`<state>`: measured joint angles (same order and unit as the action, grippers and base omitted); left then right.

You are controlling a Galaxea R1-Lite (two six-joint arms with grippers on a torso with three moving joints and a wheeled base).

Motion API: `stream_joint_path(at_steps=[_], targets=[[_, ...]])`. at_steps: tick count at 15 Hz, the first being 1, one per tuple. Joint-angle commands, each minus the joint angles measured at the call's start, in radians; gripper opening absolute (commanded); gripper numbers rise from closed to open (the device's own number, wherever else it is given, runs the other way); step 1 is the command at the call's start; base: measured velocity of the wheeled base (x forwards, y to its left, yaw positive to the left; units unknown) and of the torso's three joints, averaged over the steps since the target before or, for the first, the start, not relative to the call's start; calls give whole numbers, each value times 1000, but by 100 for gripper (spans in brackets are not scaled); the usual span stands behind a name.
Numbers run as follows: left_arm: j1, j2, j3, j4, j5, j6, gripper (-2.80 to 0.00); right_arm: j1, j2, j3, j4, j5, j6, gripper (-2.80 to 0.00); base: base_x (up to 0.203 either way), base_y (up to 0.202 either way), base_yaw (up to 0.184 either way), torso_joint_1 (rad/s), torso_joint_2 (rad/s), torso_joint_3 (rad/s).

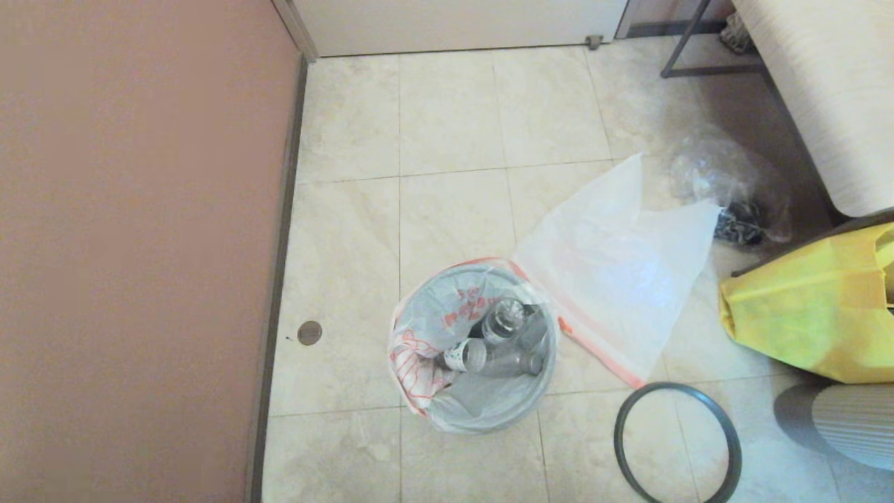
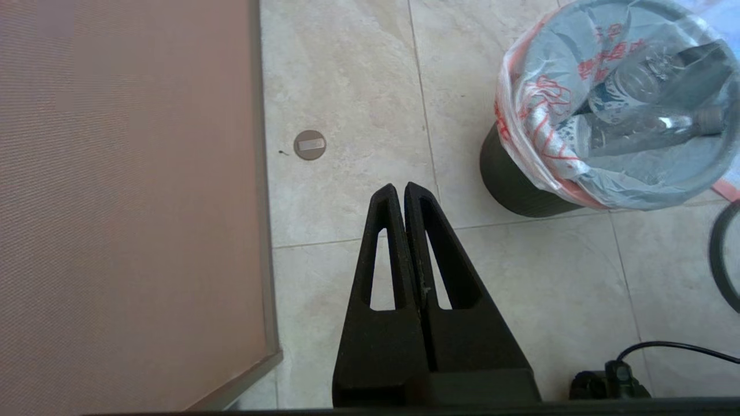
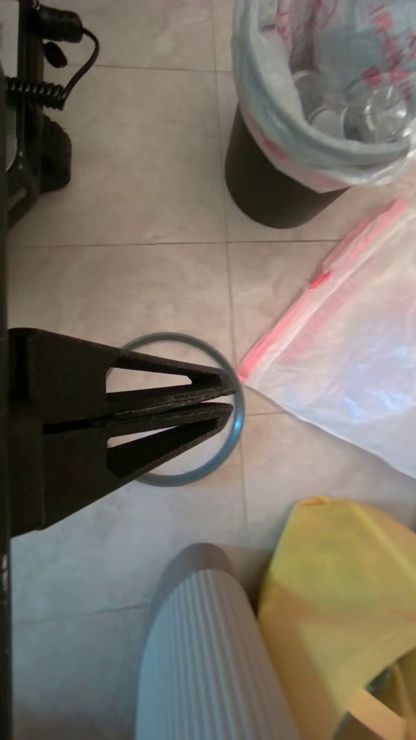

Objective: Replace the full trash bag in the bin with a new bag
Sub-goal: Place the trash bag on the floor

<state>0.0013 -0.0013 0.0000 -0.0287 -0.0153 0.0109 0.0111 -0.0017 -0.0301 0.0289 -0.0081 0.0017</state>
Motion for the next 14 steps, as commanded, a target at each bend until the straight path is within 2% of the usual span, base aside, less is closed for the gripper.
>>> stream_joint_path(at_steps=[1, 14], targets=[[0, 1, 11, 0, 0, 0, -280, 0, 2, 18, -1, 1, 3, -280, 0, 0, 0, 0, 0, 0], [0, 1, 6, -3, 1, 10, -280, 0, 2, 18, -1, 2, 15, -280, 0, 0, 0, 0, 0, 0]])
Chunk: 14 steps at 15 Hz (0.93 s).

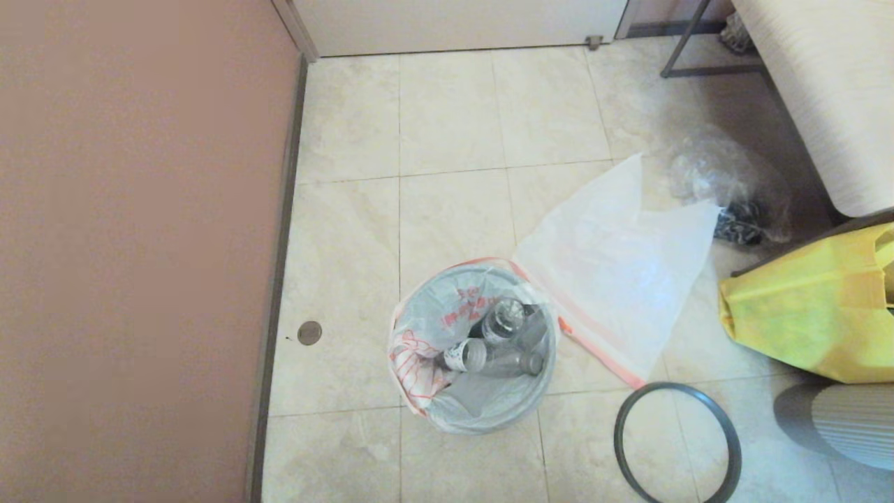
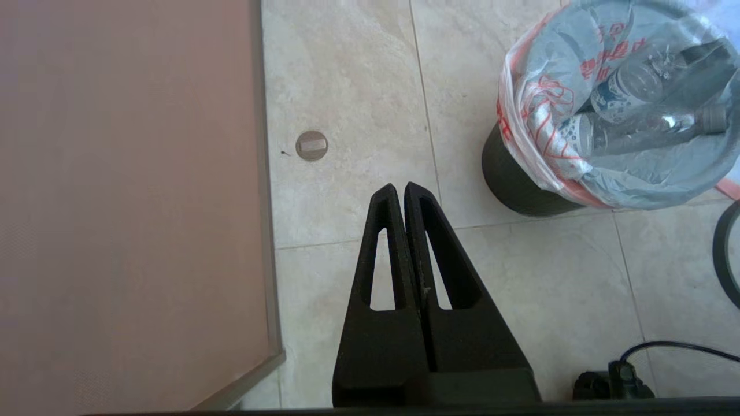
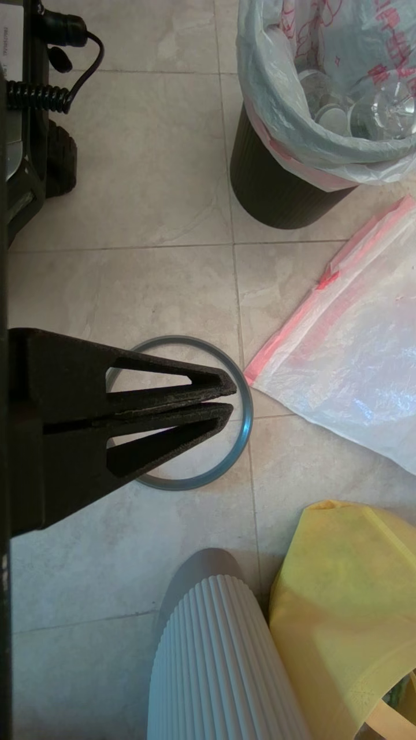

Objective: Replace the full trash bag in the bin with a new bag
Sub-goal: Place the trash bag on the floor

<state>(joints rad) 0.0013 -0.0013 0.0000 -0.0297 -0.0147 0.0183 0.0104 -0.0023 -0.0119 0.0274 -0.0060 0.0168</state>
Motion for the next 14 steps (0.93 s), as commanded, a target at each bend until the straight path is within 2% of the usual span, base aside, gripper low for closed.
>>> stream_joint_path(at_steps=[1, 4, 6, 8, 10, 14], targets=[[0, 2, -10, 0, -3, 4, -280, 0, 2, 0, 0, 0, 0, -280, 0, 0, 0, 0, 0, 0], [-2, 130, -171, 39, -39, -4, -280, 0, 2, 0, 0, 0, 0, -280, 0, 0, 0, 0, 0, 0], [0, 290, -260, 80, -141, 2, -280, 0, 2, 0, 0, 0, 0, -280, 0, 0, 0, 0, 0, 0], [1, 468, -321, 99, -231, 36, -280, 2, 2, 0, 0, 0, 0, -280, 0, 0, 0, 0, 0, 0], [-4, 665, -367, 105, -293, 93, -280, 0, 2, 0, 0, 0, 0, -280, 0, 0, 0, 0, 0, 0], [-39, 1049, -427, 80, -347, 140, -280, 0, 2, 0, 0, 0, 0, -280, 0, 0, 0, 0, 0, 0]])
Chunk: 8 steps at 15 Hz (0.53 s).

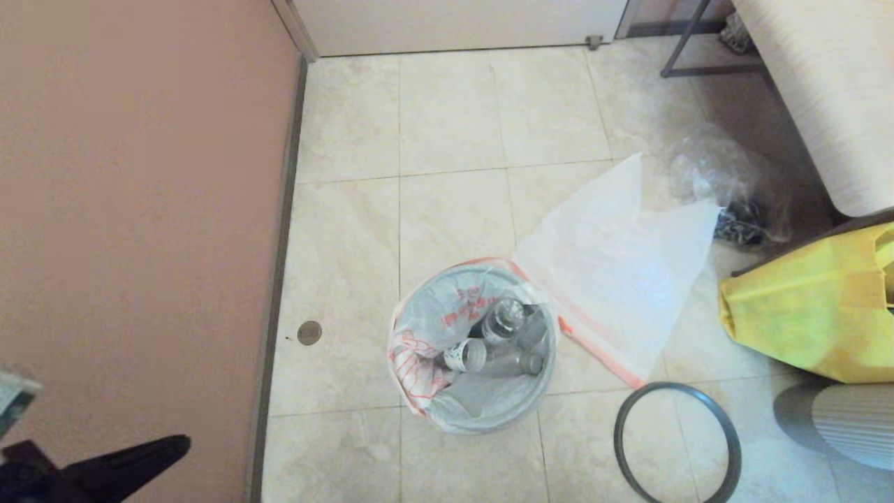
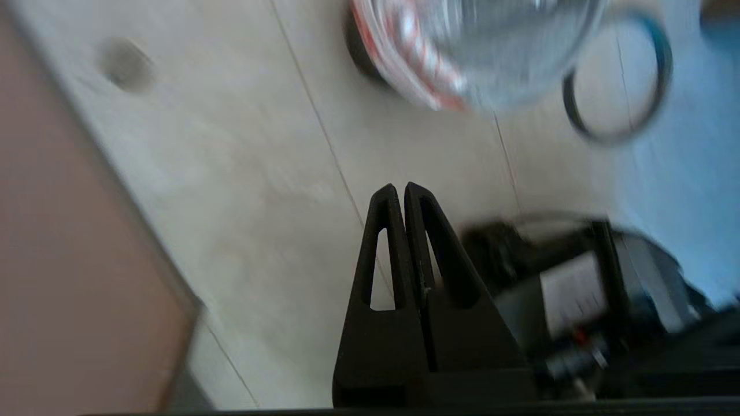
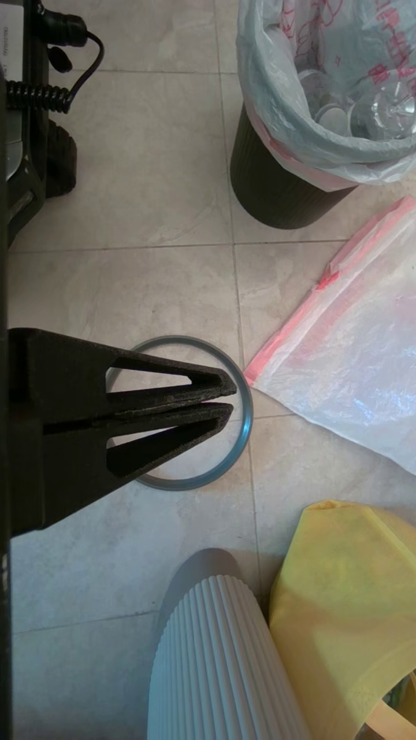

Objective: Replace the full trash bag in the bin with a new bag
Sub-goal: Place the trash bag on the floor

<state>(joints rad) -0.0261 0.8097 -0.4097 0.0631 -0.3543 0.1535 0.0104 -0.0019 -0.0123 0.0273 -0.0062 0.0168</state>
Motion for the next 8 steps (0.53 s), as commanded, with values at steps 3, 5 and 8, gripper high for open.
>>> stream_joint_path(at_steps=[3, 5, 8], targets=[[-47, 514, -22, -234, -19, -62, -280, 0, 2, 0, 0, 0, 0, -280, 0, 0, 0, 0, 0, 0], [-119, 658, -31, -390, -3, -152, -280, 0, 2, 0, 0, 0, 0, -280, 0, 0, 0, 0, 0, 0], [-210, 868, -74, -531, 71, -208, -280, 0, 2, 0, 0, 0, 0, -280, 0, 0, 0, 0, 0, 0]])
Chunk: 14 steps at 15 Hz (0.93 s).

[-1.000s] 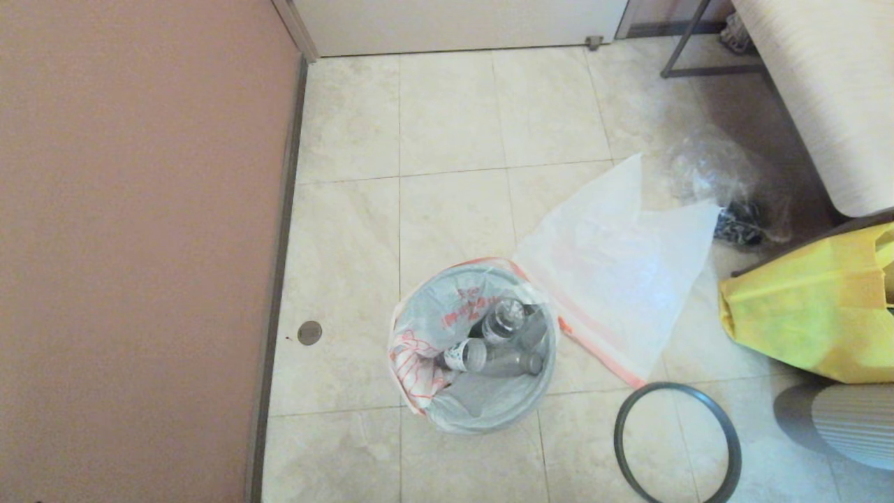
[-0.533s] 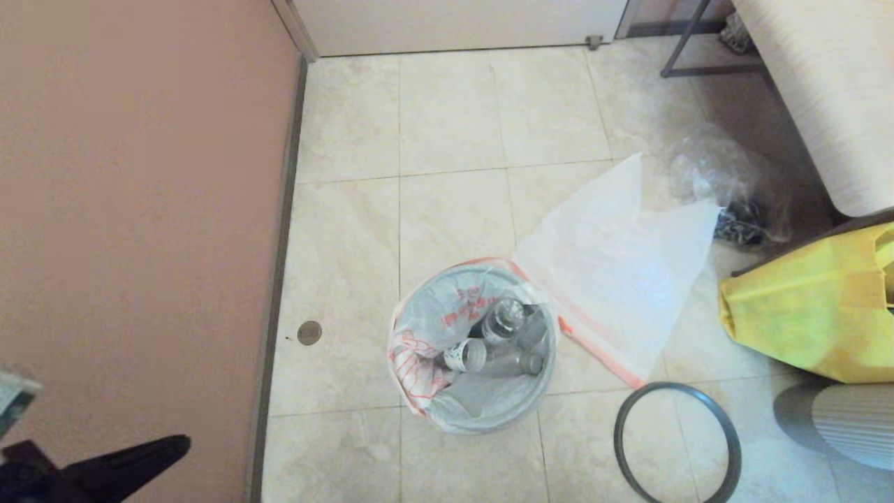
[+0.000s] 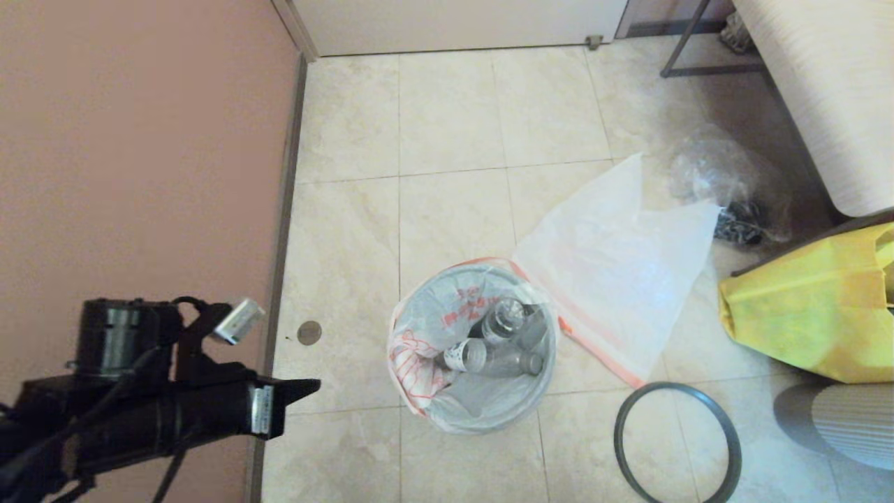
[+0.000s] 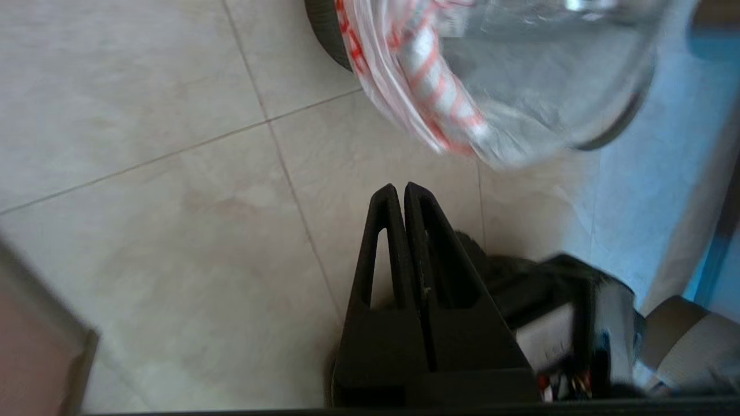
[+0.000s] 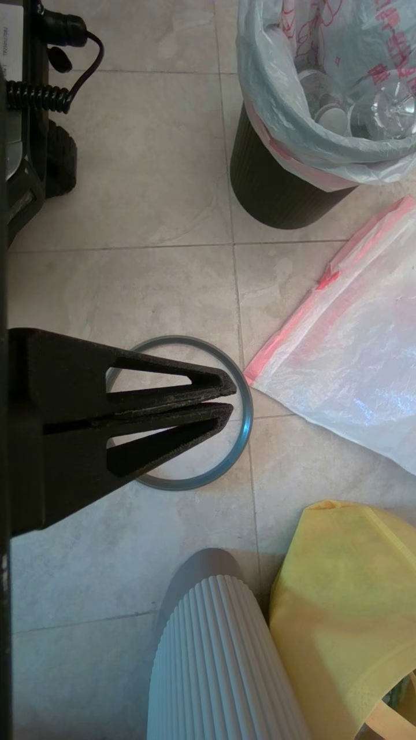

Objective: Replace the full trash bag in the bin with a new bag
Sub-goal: Place the trash bag on the floor

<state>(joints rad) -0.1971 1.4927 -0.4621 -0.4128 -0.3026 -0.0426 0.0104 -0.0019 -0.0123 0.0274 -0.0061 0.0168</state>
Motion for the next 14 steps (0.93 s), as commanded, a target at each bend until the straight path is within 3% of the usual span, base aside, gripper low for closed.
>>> stream_joint_path(at_steps=[1, 3, 4, 6, 14], targets=[[-52, 253, -48, -103, 35, -30, -280, 0, 2, 0, 0, 0, 0, -280, 0, 0, 0, 0, 0, 0], [-67, 375, -133, -151, 58, -54, -280, 0, 2, 0, 0, -1, 0, -280, 0, 0, 0, 0, 0, 0], [-69, 424, -183, -163, 66, -61, 0, 0, 2, 0, 0, 0, 0, -280, 0, 0, 0, 0, 0, 0], [-74, 477, -249, -173, 75, -72, 0, 0, 2, 0, 0, 0, 0, -280, 0, 0, 0, 0, 0, 0], [-65, 540, -313, -178, 93, -74, 0, 0, 2, 0, 0, 0, 0, -280, 0, 0, 0, 0, 0, 0]])
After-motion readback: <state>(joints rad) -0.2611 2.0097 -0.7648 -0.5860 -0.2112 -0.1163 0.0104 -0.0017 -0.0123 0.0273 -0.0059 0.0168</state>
